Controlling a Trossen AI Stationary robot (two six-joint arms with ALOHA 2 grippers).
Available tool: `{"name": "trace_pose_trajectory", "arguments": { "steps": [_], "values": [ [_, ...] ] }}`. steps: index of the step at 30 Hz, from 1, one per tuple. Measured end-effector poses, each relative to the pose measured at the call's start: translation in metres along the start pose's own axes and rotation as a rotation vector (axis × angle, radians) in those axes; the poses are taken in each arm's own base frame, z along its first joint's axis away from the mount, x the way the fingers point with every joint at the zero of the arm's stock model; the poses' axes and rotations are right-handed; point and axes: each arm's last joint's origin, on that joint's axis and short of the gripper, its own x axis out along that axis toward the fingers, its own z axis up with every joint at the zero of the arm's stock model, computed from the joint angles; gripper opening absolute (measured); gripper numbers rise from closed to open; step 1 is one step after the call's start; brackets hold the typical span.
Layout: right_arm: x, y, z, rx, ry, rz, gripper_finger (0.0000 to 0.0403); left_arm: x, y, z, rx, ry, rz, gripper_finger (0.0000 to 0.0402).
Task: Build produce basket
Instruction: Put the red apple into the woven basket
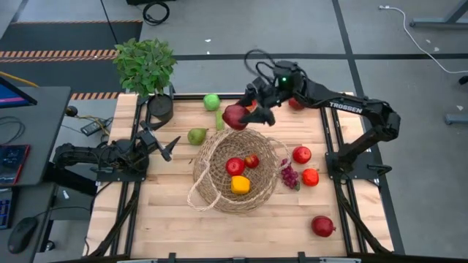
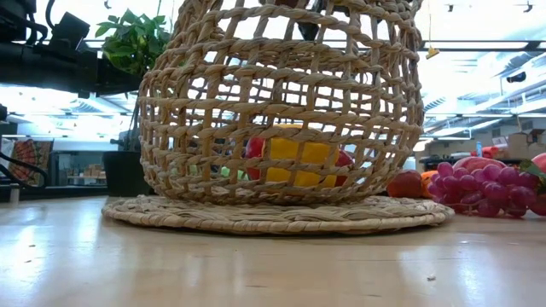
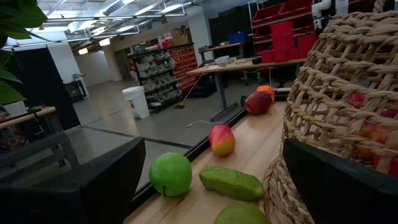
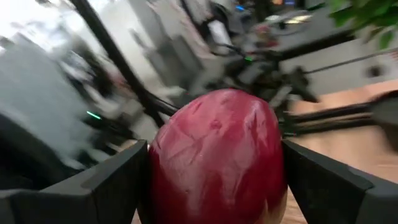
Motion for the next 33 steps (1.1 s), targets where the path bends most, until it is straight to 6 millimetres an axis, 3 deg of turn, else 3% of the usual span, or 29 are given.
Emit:
{"name": "trace_pose_trajectory", "arguments": {
  "steps": [6,16,21,29,33],
  "values": [
    [0.014,0.023,0.005,-0.323,0.067,-0.148,0.0357,0.000,0.000,0.000,0.000,0.000,0.000,0.0388],
    [0.038,0.057,-0.001,-0.621,0.075,-0.161,0.0357,0.000,0.000,0.000,0.000,0.000,0.000,0.0388],
    [0.050,0.073,-0.010,-0.779,0.145,-0.256,0.0357,0.000,0.000,0.000,0.000,0.000,0.000,0.0388],
    [0.061,0.094,-0.016,-0.893,0.187,-0.466,0.0357,0.000,0.000,0.000,0.000,0.000,0.000,0.0388],
    [0.063,0.099,-0.020,-0.883,0.210,-0.479,0.0357,0.000,0.000,0.000,0.000,0.000,0.000,0.0388]
  ]
}}
